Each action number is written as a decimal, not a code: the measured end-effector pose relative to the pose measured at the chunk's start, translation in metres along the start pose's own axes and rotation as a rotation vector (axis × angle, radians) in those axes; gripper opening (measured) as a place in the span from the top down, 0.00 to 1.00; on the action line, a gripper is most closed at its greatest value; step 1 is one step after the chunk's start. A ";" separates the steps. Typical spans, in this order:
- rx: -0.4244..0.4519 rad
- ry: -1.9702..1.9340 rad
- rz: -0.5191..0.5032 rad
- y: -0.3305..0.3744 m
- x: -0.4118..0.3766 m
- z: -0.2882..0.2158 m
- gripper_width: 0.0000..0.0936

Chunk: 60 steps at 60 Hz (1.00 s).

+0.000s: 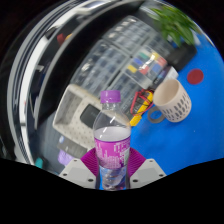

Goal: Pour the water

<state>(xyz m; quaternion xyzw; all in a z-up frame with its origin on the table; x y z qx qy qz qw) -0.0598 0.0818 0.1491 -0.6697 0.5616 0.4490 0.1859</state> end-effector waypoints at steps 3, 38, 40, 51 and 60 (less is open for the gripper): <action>0.003 -0.106 -0.009 -0.004 0.007 -0.017 0.64; -0.074 -1.070 -0.110 -0.032 0.011 -0.086 0.64; -0.065 -1.091 -0.111 -0.032 0.012 -0.087 0.64; -0.082 -1.058 -0.092 -0.031 0.018 -0.091 0.64; -0.102 -0.743 -0.067 -0.024 0.013 -0.107 0.64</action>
Point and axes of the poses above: the point between the fingertips, and its own axes, seen from behind it with the camera up: x to the right, z down, y backward, against the way the camera looks, the point moved 10 cm from there along y, backward, against the way the camera looks, and after that the axes turned 1 degree about -x, right-handed, at the moved point
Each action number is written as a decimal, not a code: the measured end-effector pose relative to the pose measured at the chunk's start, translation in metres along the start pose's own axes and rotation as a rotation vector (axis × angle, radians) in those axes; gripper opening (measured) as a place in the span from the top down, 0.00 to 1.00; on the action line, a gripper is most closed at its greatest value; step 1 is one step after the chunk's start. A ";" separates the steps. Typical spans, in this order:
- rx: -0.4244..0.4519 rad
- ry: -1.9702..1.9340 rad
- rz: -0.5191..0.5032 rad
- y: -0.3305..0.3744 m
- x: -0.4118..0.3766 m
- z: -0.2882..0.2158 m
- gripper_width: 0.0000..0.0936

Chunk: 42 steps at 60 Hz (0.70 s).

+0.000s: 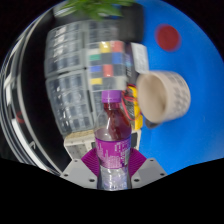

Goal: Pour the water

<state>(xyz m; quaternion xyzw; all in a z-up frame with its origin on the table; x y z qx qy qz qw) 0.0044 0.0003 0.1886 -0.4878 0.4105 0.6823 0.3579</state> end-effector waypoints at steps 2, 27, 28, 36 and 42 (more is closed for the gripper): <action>0.007 0.107 -0.005 0.004 -0.007 -0.006 0.64; 0.368 1.433 0.267 0.065 -0.077 -0.144 0.63; 0.374 1.448 0.281 0.065 -0.075 -0.150 0.63; 0.367 1.496 0.355 0.060 -0.043 -0.193 0.63; 0.341 1.513 0.390 0.053 -0.017 -0.214 0.63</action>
Point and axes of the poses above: the point between the fingertips, and its own axes, seen from behind it with the camera up: x to the right, z down, y backward, against the way the camera looks, the point moved 10 cm from there along y, backward, against the way the camera looks, and after that the axes turned 1 degree about -x, right-handed, at the moved point
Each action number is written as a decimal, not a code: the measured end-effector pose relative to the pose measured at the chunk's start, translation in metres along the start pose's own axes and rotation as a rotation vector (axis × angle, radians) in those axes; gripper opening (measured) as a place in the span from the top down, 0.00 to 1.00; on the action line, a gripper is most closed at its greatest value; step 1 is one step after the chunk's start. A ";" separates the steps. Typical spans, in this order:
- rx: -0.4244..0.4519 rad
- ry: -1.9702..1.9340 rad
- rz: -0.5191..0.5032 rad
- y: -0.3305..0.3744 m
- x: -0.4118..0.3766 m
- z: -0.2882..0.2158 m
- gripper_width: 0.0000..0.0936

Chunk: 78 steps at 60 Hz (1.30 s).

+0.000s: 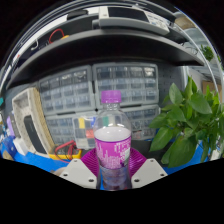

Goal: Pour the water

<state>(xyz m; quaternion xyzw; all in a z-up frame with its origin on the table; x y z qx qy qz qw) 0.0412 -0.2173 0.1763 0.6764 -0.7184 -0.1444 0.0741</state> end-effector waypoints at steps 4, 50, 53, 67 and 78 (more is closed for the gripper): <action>-0.030 0.035 0.009 -0.009 0.007 0.015 0.63; -0.119 0.075 0.036 0.041 0.014 0.076 0.31; -0.146 0.069 0.044 0.060 0.010 0.081 0.31; -0.207 0.068 0.042 0.150 -0.037 0.077 0.32; -0.188 0.058 0.005 0.202 -0.090 0.060 0.32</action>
Point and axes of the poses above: the point between the fingertips, and its own axes, seen from behind it with the camera up: x to the right, z down, y backward, against the way the camera looks, the point moved 10 cm from there along y, backward, against the way the camera looks, and after that the axes turned 1 degree about -x, right-handed, at the moved point
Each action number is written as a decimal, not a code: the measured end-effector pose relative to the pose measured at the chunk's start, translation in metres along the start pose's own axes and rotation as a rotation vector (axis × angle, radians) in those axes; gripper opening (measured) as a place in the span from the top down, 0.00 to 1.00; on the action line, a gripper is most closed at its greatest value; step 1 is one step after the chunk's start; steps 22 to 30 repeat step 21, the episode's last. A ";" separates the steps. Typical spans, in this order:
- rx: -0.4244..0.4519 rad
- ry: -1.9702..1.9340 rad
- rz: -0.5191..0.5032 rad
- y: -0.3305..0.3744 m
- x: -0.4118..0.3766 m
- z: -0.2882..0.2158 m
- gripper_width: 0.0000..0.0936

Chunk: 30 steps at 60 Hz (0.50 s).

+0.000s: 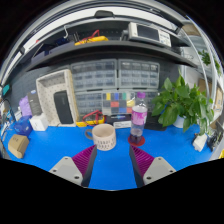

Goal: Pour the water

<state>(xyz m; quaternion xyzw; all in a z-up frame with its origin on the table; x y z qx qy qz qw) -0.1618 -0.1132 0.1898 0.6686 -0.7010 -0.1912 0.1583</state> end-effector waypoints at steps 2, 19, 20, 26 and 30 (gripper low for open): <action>0.011 0.001 -0.007 0.009 -0.008 -0.003 0.32; 0.077 0.040 -0.060 0.060 -0.061 -0.022 0.31; 0.081 0.040 -0.062 0.061 -0.063 -0.022 0.31; 0.084 0.040 -0.064 0.063 -0.066 -0.023 0.31; 0.084 0.040 -0.064 0.063 -0.066 -0.023 0.31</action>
Point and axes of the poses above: the point between the fingertips, and its own axes, seen from behind it with the camera up: x to the right, z down, y backward, against the way the camera looks, the point moved 10 cm from there along y, backward, against the way the camera looks, and after that the axes turned 1 degree about -x, right-handed, at the moved point
